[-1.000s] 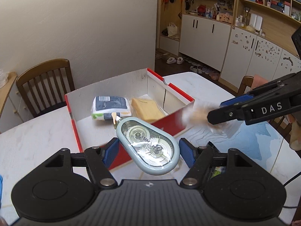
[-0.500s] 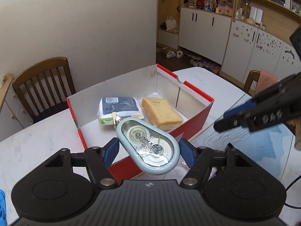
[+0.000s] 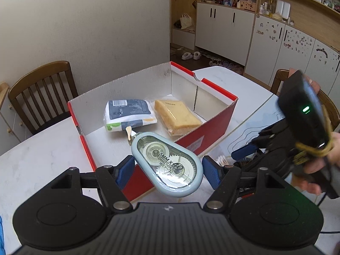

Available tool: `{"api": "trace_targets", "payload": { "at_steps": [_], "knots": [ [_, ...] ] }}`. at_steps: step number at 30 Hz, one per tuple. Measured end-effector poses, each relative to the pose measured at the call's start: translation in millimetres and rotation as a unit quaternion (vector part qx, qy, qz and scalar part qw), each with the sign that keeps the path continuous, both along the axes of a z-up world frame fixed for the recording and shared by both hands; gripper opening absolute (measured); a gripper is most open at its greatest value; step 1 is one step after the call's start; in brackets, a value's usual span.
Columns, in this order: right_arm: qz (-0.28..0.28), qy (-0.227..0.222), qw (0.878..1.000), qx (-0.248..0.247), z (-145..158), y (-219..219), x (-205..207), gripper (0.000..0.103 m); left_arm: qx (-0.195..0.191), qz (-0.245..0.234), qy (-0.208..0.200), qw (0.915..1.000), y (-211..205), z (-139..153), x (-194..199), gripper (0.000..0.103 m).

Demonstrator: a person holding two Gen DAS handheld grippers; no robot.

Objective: Organize objects
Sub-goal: 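Carry the correction tape and cotton swab bag with both tools into the red box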

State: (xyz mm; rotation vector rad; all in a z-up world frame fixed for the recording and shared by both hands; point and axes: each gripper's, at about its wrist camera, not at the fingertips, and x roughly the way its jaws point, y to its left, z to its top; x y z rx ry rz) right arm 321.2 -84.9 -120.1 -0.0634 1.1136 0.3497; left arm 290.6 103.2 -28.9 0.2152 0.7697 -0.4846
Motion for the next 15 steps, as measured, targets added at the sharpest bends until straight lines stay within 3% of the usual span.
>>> {"api": "trace_targets", "payload": {
  "at_steps": [9,15],
  "knots": [
    [0.010,0.012,0.999,-0.043,-26,12,3,0.056,-0.001,0.000,0.001,1.0000,4,-3,-1,0.069],
    [0.024,-0.001,0.998,-0.066,-28,19,-1,0.039,-0.001,0.001,0.004,1.0000,7,-6,1,0.069]
  ]
}}
